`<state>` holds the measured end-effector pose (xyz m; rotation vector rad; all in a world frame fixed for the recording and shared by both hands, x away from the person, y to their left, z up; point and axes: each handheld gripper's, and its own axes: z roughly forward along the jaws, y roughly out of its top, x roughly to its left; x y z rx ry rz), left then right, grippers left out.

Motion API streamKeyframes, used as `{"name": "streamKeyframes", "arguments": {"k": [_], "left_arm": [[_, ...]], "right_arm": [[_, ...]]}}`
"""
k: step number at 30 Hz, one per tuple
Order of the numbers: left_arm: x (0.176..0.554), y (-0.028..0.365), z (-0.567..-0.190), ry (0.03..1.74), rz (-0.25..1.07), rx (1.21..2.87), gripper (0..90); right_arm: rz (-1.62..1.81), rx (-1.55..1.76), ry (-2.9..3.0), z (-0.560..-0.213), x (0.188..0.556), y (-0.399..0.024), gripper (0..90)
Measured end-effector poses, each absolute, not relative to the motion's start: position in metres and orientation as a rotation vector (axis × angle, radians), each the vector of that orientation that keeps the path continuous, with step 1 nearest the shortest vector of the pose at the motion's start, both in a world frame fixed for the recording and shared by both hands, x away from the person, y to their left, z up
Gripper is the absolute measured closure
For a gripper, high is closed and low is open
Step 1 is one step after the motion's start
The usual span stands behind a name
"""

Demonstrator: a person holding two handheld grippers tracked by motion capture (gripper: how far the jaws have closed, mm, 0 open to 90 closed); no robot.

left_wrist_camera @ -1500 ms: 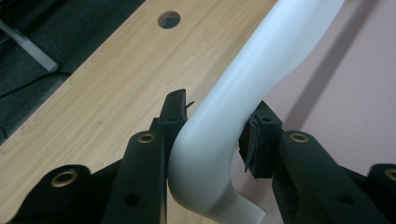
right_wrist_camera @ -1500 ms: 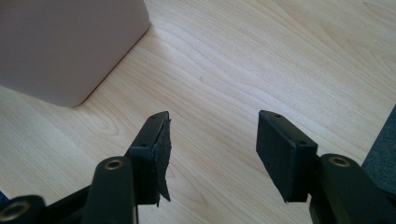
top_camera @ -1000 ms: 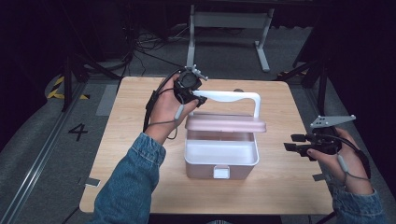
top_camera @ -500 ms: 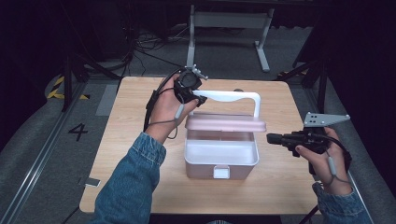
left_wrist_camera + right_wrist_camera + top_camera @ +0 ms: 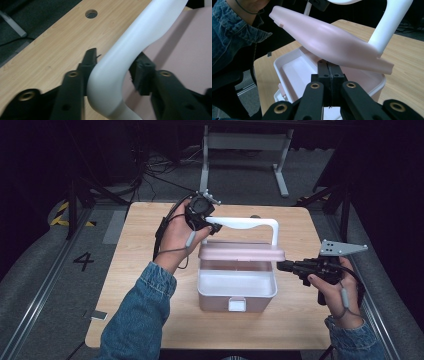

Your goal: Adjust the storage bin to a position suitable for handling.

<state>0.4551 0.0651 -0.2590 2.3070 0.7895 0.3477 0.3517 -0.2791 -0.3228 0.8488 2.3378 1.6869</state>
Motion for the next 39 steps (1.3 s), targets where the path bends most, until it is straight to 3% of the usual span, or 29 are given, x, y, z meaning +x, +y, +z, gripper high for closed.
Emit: {"name": "streamKeyframes", "arguments": {"k": [4, 9, 29, 39], "left_arm": [[0.449, 0.069, -0.257, 0.781, 0.38, 2.283, 42.5], [0.442, 0.083, -0.251, 0.817, 0.395, 2.255, 40.1], [0.416, 0.146, -0.266, 0.913, 0.458, 2.178, 36.8], [0.411, 0.154, -0.29, 0.869, 0.379, 2.165, 34.8]], "right_arm": [[1.676, 0.843, 2.319, -0.322, 0.352, -0.279, 90.0], [1.679, 0.822, 2.289, -0.32, 0.351, -0.279, 90.0], [1.699, 0.799, 2.178, -0.31, 0.368, -0.274, 90.0], [1.707, 0.8, 2.152, -0.308, 0.376, -0.274, 90.0]]}}
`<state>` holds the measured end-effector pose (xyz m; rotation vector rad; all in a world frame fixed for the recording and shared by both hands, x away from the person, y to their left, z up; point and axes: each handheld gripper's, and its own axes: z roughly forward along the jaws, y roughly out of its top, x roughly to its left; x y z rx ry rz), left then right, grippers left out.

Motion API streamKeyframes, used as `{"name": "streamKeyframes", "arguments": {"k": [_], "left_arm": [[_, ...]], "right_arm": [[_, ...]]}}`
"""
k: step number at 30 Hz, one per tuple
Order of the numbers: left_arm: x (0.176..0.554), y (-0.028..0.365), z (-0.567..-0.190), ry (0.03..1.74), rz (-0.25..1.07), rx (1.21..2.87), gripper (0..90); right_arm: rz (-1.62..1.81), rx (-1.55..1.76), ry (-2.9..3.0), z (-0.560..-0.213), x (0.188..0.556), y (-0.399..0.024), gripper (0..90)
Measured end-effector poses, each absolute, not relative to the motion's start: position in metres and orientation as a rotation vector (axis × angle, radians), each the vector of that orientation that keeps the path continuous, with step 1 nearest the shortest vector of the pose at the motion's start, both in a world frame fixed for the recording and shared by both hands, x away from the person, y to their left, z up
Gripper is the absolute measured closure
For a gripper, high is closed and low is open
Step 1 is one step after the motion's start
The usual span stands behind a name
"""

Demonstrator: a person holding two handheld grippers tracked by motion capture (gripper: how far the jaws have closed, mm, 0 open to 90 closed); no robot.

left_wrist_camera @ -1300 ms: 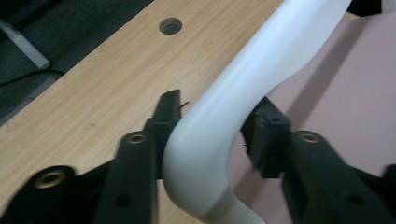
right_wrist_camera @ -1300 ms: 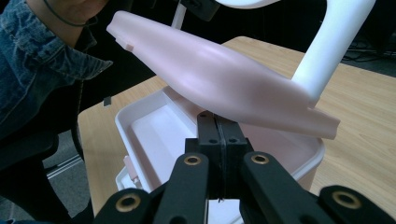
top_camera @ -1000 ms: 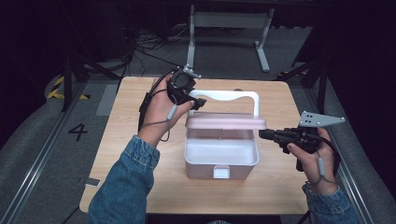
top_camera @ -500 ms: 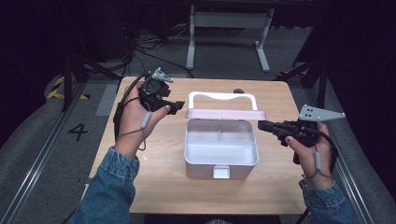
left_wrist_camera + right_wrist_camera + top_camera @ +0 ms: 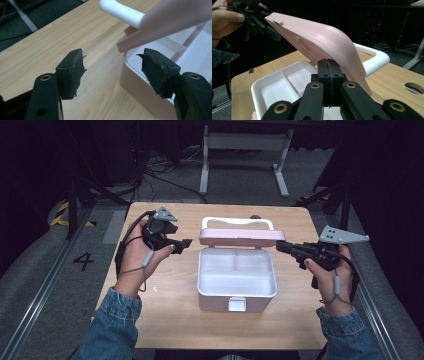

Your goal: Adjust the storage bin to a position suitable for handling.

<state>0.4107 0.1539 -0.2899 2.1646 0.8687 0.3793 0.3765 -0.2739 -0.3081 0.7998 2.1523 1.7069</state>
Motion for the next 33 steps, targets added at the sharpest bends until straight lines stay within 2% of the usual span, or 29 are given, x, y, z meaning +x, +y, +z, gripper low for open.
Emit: {"name": "streamKeyframes", "arguments": {"k": [11, 19, 27, 33], "left_arm": [[0.406, 0.146, -0.314, 0.744, 0.338, 2.125, 25.3], [0.406, 0.134, -0.321, 0.671, 0.403, 2.034, 19.2], [0.407, 0.116, -0.318, 0.64, 0.422, 1.942, 19.4], [0.41, 0.109, -0.314, 0.647, 0.453, 1.917, 26.8]], "right_arm": [[1.716, 0.816, 2.144, -0.308, 0.384, -0.275, 90.0], [1.71, 0.811, 2.149, -0.309, 0.385, -0.274, 90.0], [1.718, 0.814, 2.151, -0.309, 0.386, -0.274, 90.0], [1.718, 0.817, 2.149, -0.31, 0.386, -0.274, 90.0]]}}
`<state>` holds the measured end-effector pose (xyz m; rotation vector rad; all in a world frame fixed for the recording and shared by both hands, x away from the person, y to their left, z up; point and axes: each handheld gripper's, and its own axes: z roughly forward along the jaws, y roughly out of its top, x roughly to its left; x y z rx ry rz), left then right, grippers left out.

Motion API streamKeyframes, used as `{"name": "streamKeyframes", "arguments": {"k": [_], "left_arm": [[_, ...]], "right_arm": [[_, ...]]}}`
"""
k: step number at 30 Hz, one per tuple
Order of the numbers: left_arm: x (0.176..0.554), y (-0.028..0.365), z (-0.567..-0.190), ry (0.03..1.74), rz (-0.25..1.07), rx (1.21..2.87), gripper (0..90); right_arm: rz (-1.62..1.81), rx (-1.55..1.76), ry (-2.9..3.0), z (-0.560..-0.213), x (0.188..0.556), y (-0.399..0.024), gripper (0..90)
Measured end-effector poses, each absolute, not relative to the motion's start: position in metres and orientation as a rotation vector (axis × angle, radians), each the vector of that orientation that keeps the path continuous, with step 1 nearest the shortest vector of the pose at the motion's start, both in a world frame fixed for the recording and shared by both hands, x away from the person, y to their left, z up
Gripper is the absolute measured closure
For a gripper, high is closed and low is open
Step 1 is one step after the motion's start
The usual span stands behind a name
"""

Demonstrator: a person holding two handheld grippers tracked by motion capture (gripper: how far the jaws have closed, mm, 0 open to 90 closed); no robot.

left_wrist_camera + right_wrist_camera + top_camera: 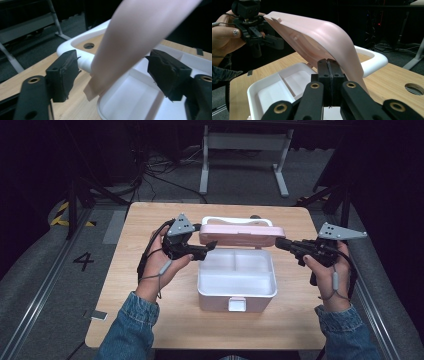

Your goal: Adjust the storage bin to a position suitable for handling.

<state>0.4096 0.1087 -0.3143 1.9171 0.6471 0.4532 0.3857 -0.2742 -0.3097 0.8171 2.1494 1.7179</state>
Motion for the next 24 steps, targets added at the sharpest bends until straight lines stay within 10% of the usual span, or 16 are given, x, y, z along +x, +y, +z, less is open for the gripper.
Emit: {"name": "streamKeyframes", "arguments": {"k": [14, 24], "left_arm": [[0.4131, 0.1061, -0.306, 0.681, 0.457, 1.848, 60.4], [0.4145, 0.1059, -0.3048, 0.668, 0.471, 1.856, 63.1]], "right_arm": [[1.719, 0.818, 2.143, -0.3099, 0.3858, -0.275, 90.0], [1.732, 0.822, 2.131, -0.3086, 0.3846, -0.2771, 87.7]]}}
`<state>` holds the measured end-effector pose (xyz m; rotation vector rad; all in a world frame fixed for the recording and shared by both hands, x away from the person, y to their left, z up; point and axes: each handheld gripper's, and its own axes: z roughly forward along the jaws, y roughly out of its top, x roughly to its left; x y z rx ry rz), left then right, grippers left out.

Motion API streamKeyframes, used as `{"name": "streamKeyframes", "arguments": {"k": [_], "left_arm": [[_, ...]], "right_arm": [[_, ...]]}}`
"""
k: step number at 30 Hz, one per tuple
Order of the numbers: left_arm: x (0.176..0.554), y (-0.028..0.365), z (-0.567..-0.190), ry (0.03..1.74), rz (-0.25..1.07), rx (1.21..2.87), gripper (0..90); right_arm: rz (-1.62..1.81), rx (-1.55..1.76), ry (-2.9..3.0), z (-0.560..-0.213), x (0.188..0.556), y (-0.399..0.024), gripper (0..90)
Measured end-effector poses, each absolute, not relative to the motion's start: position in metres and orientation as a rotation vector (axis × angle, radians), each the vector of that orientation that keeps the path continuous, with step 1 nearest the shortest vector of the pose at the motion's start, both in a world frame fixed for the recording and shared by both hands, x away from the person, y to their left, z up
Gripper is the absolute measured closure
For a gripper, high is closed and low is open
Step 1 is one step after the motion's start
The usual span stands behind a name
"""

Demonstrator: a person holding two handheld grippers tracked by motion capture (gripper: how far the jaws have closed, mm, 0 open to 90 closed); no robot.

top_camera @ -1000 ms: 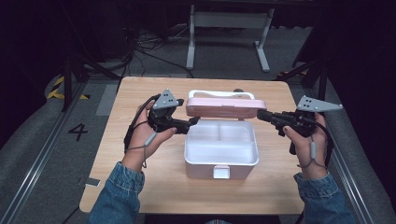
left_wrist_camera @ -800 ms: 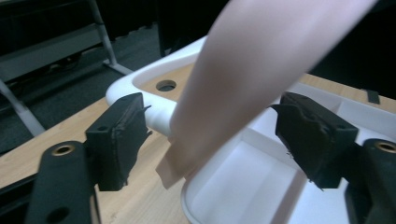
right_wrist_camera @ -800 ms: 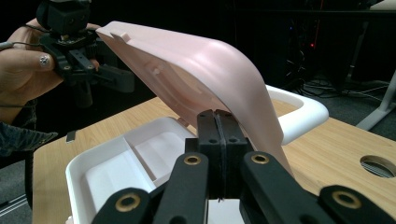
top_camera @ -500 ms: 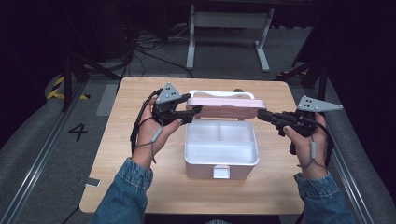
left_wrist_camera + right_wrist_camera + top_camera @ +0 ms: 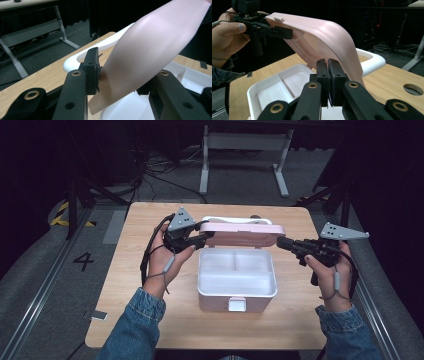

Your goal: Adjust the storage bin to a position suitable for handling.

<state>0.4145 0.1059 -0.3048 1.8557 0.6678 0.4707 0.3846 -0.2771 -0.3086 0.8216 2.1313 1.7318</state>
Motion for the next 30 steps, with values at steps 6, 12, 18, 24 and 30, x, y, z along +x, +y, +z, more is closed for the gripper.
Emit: {"name": "streamKeyframes", "arguments": {"k": [6, 12, 18, 24, 30], "left_arm": [[0.425, 0.108, -0.303, 0.669, 0.451, 1.853, 64.9], [0.437, 0.108, -0.301, 0.695, 0.432, 1.85, 66.4], [0.454, 0.106, -0.301, 0.724, 0.439, 1.854, 68.4], [0.468, 0.102, -0.302, 0.752, 0.465, 1.876, 68.7], [0.48, 0.101, -0.304, 0.778, 0.467, 1.891, 67.5]], "right_arm": [[1.709, 0.822, 2.111, -0.304, 0.376, -0.285, 84.9], [1.693, 0.87, 2.064, -0.302, 0.366, -0.305, 84.1], [1.671, 0.921, 2.019, -0.303, 0.359, -0.324, 83.8], [1.647, 0.948, 2.008, -0.304, 0.359, -0.33, 83.1], [1.64, 0.957, 2.028, -0.307, 0.361, -0.327, 81.6]]}}
